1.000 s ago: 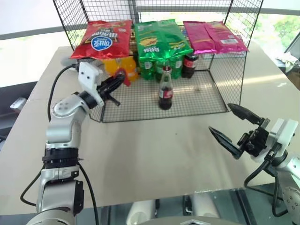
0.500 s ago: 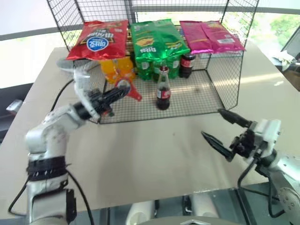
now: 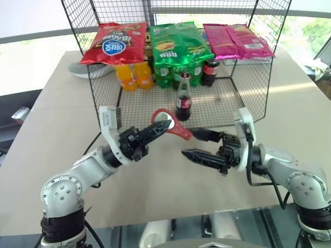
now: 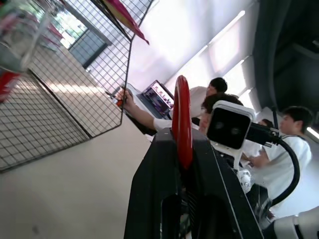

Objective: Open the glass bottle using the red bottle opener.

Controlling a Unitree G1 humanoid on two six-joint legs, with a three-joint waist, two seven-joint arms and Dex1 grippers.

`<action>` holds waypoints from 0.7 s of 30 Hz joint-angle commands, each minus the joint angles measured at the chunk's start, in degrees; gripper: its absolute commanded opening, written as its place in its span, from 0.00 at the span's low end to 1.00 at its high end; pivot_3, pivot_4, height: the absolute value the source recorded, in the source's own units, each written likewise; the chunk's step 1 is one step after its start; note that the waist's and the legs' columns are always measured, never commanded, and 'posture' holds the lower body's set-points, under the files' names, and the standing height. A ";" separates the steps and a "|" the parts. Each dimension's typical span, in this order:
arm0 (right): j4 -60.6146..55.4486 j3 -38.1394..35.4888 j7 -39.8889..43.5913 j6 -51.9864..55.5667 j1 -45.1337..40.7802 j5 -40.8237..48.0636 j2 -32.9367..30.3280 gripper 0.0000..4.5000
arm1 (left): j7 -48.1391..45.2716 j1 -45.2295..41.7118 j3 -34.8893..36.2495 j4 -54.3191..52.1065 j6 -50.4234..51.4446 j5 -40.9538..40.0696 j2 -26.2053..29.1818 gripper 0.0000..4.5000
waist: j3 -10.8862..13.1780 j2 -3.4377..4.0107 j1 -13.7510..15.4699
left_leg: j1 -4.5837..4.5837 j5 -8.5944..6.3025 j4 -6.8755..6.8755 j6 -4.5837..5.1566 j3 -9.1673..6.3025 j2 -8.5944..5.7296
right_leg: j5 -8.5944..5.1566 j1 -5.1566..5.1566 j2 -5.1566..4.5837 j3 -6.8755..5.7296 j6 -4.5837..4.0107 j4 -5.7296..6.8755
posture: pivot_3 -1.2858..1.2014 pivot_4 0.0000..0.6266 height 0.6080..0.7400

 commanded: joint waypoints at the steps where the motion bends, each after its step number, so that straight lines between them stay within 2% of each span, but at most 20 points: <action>1: 0.49 0.43 2.17 1.30 -1.76 1.92 0.40 0.94 | -1.07 -0.71 -0.80 -1.71 -0.71 -2.21 1.97 0.01 | 0.00 0.01 -0.01 | 0.00 0.00 0.00 0.00 0.00 0.01 | 0.00 -0.02 0.03 0.00 0.00 0.00 | 0.52 0.24 1.00; 3: 1.27 0.46 2.81 1.71 -2.51 2.01 0.73 0.82 | -1.87 -0.70 -1.31 -1.60 -0.61 -2.40 2.94 0.00 | 0.00 0.01 -0.03 | 0.00 0.00 -0.01 0.00 0.01 0.01 | 0.00 -0.02 0.11 0.01 0.00 0.00 | 0.52 0.24 1.00; 4: 1.43 0.39 3.16 1.87 -3.00 1.93 0.73 0.71 | -2.58 -0.64 -1.50 -1.55 -0.33 -2.61 3.66 0.00 | 0.01 0.01 -0.03 | 0.00 0.00 -0.01 0.00 0.01 0.02 | 0.00 -0.02 0.17 0.01 0.00 0.00 | 0.52 0.24 1.00; 18: 3.51 -0.45 4.69 6.11 -6.98 7.07 0.41 0.71 | -11.97 -1.15 -5.34 -0.34 0.21 1.06 9.19 0.00 | 0.02 0.03 -0.03 | -0.01 -0.01 -0.03 0.02 0.02 0.05 | -0.01 -0.03 0.31 0.03 0.00 -0.03 | 0.52 0.24 1.00; 21: 3.64 -0.22 4.58 6.92 -7.30 7.39 0.25 0.53 | -12.93 -1.26 -5.67 -0.11 -0.05 1.74 9.39 0.00 | 0.02 0.03 -0.01 | -0.01 -0.01 -0.03 0.02 0.02 0.06 | -0.01 -0.03 0.29 0.03 0.00 -0.03 | 0.52 0.24 1.00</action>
